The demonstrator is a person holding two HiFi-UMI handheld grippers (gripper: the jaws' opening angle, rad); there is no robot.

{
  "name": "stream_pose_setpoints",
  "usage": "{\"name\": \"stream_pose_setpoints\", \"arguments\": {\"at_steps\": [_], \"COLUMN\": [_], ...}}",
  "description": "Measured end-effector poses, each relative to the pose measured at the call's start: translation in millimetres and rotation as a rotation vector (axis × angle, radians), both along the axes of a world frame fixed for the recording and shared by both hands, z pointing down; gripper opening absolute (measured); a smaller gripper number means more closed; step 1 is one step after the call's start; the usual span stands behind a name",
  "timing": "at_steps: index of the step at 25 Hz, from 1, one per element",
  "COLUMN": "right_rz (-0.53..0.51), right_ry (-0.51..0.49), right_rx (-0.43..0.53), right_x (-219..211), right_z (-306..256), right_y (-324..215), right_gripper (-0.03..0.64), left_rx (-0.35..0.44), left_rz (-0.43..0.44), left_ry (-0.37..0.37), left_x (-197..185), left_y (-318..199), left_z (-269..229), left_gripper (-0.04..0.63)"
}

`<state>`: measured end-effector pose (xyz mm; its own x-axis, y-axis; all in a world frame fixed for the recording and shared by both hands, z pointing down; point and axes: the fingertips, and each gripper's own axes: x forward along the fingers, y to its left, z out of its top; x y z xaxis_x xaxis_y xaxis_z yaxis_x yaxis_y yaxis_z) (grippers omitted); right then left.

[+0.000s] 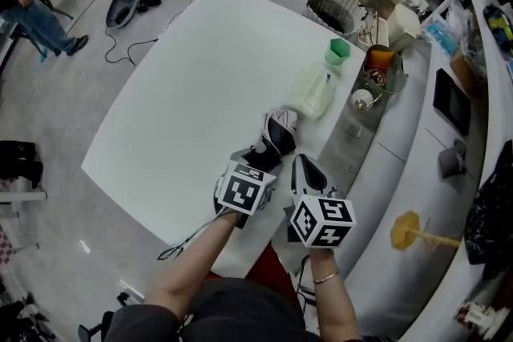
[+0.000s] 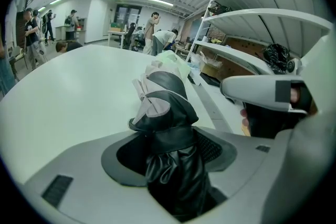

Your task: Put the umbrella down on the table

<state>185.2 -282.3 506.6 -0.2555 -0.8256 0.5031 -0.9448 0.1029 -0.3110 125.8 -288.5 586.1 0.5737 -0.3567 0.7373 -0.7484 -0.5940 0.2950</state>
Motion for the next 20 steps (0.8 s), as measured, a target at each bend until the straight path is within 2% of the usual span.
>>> {"name": "stream_pose_setpoints", "arguments": {"at_steps": [20], "right_rz": [0.015], "right_ry": [0.008], "right_rx": [0.011], "right_x": [-1.0], "right_z": [-7.3], "right_y": [3.7], "right_gripper": [0.018], "left_rx": [0.028], "left_rz": [-0.02], "left_ry": [0.004], "left_x": [0.8], "left_y": [-2.6], "left_z": [-3.7], "left_gripper": [0.279]}}
